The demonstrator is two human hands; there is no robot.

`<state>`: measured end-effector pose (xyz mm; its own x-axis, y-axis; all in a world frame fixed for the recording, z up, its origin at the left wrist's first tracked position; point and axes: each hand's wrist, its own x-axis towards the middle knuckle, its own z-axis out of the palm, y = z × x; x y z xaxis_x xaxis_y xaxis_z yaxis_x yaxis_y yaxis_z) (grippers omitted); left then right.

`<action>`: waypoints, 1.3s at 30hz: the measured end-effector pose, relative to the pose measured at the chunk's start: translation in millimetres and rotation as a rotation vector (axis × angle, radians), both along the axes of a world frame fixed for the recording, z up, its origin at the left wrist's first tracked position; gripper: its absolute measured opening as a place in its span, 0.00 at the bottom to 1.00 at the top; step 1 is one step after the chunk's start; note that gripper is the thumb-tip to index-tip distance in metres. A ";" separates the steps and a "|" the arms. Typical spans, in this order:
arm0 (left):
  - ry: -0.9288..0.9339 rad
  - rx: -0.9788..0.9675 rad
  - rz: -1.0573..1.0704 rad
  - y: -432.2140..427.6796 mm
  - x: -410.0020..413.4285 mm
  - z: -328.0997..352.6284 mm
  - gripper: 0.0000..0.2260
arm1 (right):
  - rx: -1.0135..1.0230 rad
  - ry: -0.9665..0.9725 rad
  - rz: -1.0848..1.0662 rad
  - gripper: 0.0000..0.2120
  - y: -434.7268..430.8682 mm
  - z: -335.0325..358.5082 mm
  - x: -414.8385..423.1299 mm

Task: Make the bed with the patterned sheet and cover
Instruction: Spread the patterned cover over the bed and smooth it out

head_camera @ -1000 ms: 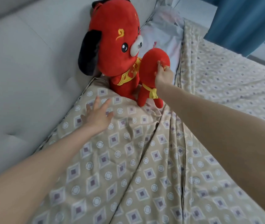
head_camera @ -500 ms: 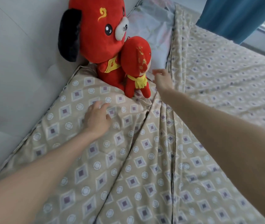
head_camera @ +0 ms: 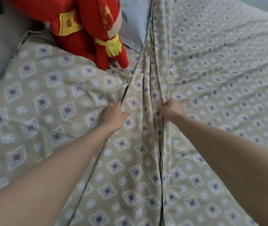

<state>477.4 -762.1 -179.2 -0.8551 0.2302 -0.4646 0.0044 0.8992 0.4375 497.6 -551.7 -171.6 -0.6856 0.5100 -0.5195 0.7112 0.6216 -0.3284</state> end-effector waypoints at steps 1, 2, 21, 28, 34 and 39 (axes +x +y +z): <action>-0.005 -0.036 0.026 3.0 -2.3 -3.5 0.23 | 0.034 0.046 0.004 0.11 0.5 -3.2 0.9; -0.002 -0.059 0.045 5.6 -3.4 -6.4 0.24 | 0.044 0.103 -0.017 0.13 0.0 -4.2 2.2; 0.153 -0.204 0.268 10.6 -27.6 -33.2 0.14 | -0.141 0.259 -0.497 0.15 77.2 -41.8 35.1; 0.121 -0.182 0.277 -3.6 23.2 -25.3 0.17 | -0.122 0.276 -0.395 0.13 42.8 -40.7 119.2; 0.155 -0.200 0.283 -11.4 38.6 -20.4 0.13 | -0.122 0.239 -0.456 0.14 39.9 -34.7 139.0; 0.086 -0.109 0.368 -21.9 72.4 -19.8 0.16 | -0.297 0.105 -0.464 0.21 25.8 -22.7 177.2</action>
